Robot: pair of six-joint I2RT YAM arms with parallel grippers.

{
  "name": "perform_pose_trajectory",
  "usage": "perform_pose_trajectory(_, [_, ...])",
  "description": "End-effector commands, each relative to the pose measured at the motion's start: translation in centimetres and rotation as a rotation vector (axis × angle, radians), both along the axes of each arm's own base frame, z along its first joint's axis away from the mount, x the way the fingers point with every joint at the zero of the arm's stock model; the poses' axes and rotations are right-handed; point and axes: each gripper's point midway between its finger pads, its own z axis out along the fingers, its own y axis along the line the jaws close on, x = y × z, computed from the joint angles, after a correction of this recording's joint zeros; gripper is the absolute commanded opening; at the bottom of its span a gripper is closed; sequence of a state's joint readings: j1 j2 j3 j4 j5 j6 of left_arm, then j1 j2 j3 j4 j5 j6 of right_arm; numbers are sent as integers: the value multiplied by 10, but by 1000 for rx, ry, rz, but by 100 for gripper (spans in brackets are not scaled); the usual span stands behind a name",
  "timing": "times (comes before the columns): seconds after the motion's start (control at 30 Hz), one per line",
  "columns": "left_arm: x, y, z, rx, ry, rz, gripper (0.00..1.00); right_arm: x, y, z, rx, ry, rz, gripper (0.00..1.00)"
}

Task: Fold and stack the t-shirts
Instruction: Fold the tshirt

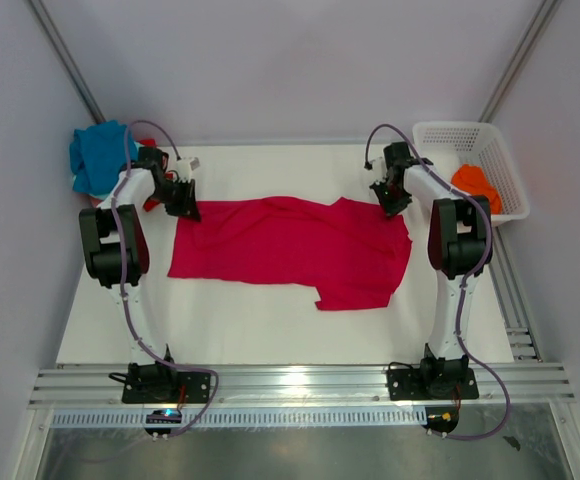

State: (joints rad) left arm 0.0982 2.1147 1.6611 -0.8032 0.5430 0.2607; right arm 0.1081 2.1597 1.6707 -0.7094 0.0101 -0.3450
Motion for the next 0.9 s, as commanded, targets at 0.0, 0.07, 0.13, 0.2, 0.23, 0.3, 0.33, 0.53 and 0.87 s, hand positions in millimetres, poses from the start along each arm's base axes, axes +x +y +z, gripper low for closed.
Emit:
perform_pose_trajectory(0.0, [26,3,24,-7,-88,24,0,22,7,60,42,-173,18,3])
perform_pose_trajectory(0.07, [41,5,42,-2,-148,39,0,31,8,83,49,-241,17,3])
perform_pose_trajectory(0.13, [52,5,56,-6,-188,51,0,38,11,103,64,-296,21,3])
perform_pose_trajectory(0.2, [66,6,74,-3,-242,63,0,46,13,126,78,-360,23,3])
perform_pose_trajectory(0.23, [70,7,82,-2,-260,73,0,47,15,132,90,-377,23,3])
perform_pose_trajectory(0.3, [81,11,97,14,-300,87,0,51,17,146,102,-411,20,3])
perform_pose_trajectory(0.33, [85,12,106,16,-322,92,0,52,18,150,109,-421,22,3])
perform_pose_trajectory(0.53, [92,14,127,33,-381,88,0,63,16,172,101,-504,13,3])
perform_pose_trajectory(0.87, [126,22,151,58,-534,131,0,94,8,217,97,-716,-63,3])
